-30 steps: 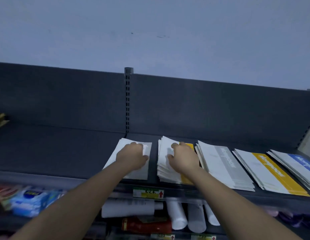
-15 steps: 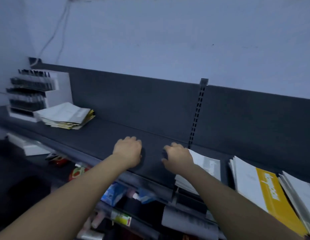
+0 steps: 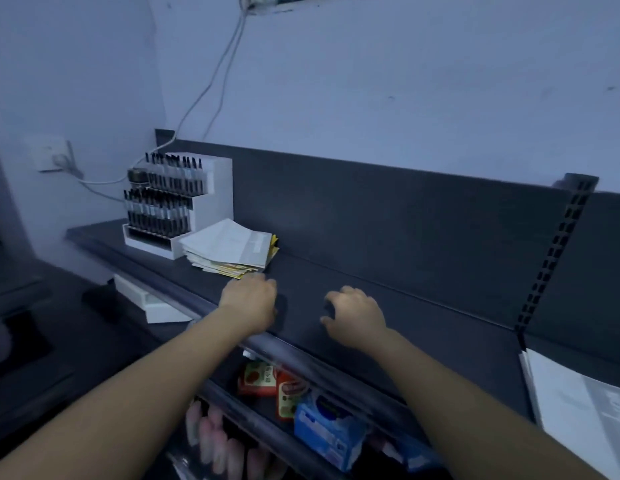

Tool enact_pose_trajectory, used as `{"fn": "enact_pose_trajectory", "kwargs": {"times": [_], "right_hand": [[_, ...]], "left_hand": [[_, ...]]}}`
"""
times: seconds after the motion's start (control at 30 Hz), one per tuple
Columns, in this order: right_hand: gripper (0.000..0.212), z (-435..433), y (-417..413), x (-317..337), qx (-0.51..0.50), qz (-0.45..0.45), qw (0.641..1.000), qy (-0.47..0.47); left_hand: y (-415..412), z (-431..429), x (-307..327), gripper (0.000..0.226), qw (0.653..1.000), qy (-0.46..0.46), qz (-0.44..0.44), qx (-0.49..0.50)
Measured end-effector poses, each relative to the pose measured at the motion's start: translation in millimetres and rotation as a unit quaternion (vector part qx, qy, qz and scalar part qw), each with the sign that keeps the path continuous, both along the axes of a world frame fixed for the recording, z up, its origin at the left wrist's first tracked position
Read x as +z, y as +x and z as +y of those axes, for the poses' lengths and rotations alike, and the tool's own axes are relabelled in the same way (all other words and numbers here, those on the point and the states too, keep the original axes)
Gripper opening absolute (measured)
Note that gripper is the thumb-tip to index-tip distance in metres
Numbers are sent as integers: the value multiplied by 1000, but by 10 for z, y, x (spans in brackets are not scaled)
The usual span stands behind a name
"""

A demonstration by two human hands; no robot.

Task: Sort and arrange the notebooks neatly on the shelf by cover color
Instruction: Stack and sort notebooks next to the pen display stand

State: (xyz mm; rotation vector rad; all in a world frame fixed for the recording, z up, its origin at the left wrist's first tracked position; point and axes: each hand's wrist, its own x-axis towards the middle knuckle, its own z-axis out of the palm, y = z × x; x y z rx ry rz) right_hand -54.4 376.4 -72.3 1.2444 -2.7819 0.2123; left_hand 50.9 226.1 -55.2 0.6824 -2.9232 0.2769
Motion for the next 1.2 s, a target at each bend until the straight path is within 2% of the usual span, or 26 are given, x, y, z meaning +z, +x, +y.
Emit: {"fn": "enact_pose_trajectory", "kwargs": {"times": [0.53,0.7,0.8,0.87,0.9,0.97,1.0,1.1,1.2], "right_hand": [[42,-1846,-623,-7,43,-50,998,-19],[39,-2292,-856,-77,38,-120,990,-68],[36,-2456,-948,-88,37,-129,985,-106],[23,-2544,-991,-83,50,-135,982,-121],[7,-2586,-1008,-74,54,-141,981,-122],[26,-2699,-1030,-81,56,-135,982,-121],[28,-2758,-1042,-94,55,-135,982,-118],[15,-2882,-1056,-119,57,-140,982,-110],[11,-2946,-1089,-96,46,-144,982,-112]], "left_hand": [[-484,-1708,-72,34,997,10,17,81],[-740,-2163,-98,41,992,2,17,123],[-862,-2339,-137,50,989,16,12,148],[-927,-2455,-159,58,985,34,9,169],[-957,-2516,-171,61,983,46,11,178],[-1009,-2622,-186,65,979,72,15,188],[-1031,-2661,-186,65,978,80,19,191],[-1060,-2716,-150,69,977,69,44,197],[-1067,-2744,-120,75,978,36,57,196]]}}
